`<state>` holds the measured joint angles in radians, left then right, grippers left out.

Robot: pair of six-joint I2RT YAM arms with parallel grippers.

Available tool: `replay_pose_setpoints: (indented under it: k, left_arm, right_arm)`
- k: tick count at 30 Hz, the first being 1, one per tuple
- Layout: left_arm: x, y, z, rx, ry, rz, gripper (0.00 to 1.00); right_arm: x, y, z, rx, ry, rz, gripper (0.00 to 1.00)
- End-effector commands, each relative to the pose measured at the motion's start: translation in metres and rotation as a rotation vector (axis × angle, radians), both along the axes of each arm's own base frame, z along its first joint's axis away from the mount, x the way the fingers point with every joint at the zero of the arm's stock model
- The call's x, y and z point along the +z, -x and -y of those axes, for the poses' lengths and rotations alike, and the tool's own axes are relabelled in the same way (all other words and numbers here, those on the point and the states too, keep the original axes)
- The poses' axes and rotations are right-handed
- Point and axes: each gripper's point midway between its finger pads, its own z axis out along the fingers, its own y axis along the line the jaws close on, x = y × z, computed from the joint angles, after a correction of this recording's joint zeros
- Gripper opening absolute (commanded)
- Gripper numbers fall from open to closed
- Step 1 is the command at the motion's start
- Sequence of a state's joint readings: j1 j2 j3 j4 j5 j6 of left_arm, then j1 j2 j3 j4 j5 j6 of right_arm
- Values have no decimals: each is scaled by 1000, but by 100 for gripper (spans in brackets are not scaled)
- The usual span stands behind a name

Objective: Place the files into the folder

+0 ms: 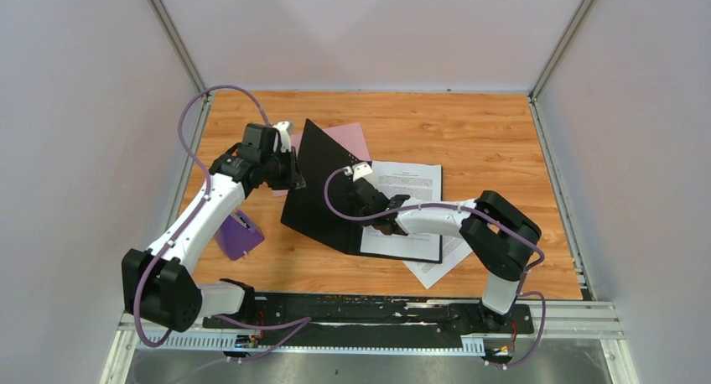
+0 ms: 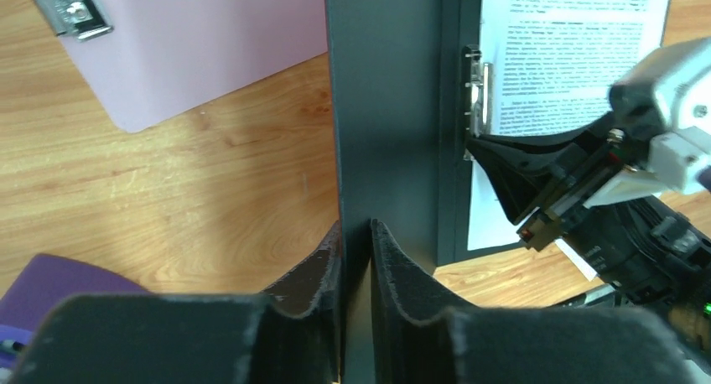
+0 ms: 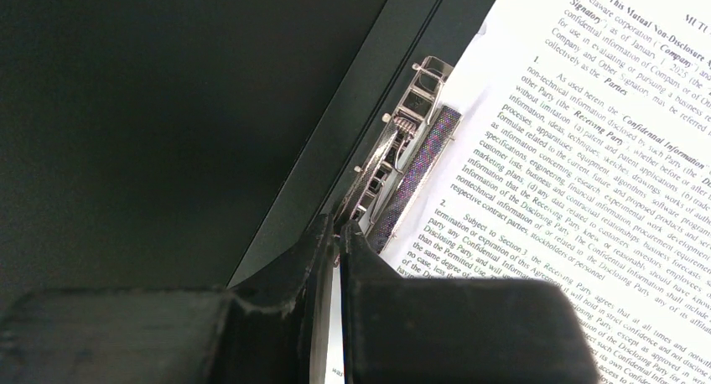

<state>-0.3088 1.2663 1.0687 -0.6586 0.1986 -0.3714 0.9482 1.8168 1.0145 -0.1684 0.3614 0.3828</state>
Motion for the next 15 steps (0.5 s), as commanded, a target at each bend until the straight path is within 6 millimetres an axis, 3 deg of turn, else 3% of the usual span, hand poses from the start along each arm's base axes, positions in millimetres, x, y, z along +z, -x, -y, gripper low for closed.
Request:
replay_pose_setpoints:
  k: [1,5,10,15]
  left_arm:
    - [16,-15,-22,70,-35,15,27]
    - [41,-25,-19,63,-12,44,38]
    - [69,-33,-10,47,38,89,42]
    - [67,-35,3,-6,91,78,43]
  right_arm:
    - [-83,48,80,14,296,-226,0]
    - [-87,50,79,26,266,-241,0]
    - [-86,48,83,17,235,-243,0]
    - [-80,45,94,-6,227,-225,0]
